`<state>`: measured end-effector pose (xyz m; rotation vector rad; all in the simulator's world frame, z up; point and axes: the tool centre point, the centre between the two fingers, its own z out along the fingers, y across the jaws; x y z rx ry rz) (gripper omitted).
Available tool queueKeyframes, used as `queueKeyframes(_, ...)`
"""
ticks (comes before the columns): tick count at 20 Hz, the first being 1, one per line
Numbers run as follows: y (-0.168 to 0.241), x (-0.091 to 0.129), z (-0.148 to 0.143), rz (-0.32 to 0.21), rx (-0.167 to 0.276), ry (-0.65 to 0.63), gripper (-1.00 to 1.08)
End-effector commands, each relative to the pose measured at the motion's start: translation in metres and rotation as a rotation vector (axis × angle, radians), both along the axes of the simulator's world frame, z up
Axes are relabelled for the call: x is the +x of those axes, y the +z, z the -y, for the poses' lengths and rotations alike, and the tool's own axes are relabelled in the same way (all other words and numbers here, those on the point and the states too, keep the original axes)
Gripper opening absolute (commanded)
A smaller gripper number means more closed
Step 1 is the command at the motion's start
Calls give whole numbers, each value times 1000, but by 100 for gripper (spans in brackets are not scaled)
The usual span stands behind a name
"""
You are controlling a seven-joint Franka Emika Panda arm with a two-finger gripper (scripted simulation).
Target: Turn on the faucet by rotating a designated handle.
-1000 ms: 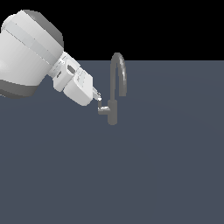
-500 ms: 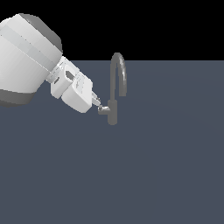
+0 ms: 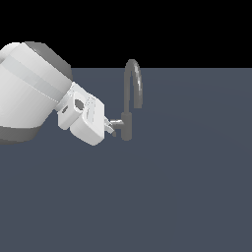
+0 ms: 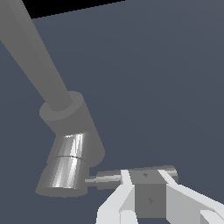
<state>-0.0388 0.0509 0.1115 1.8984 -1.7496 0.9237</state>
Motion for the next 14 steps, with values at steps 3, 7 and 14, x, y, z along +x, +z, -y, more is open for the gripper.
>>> queueKeyframes(3, -7, 0, 1, -3, -1, -2, -100)
queueKeyframes(7, -21, 1, 3, -7, -5, -7, -100)
queueKeyframes(14, -47, 2, 8, -16, -11, -17, -100)
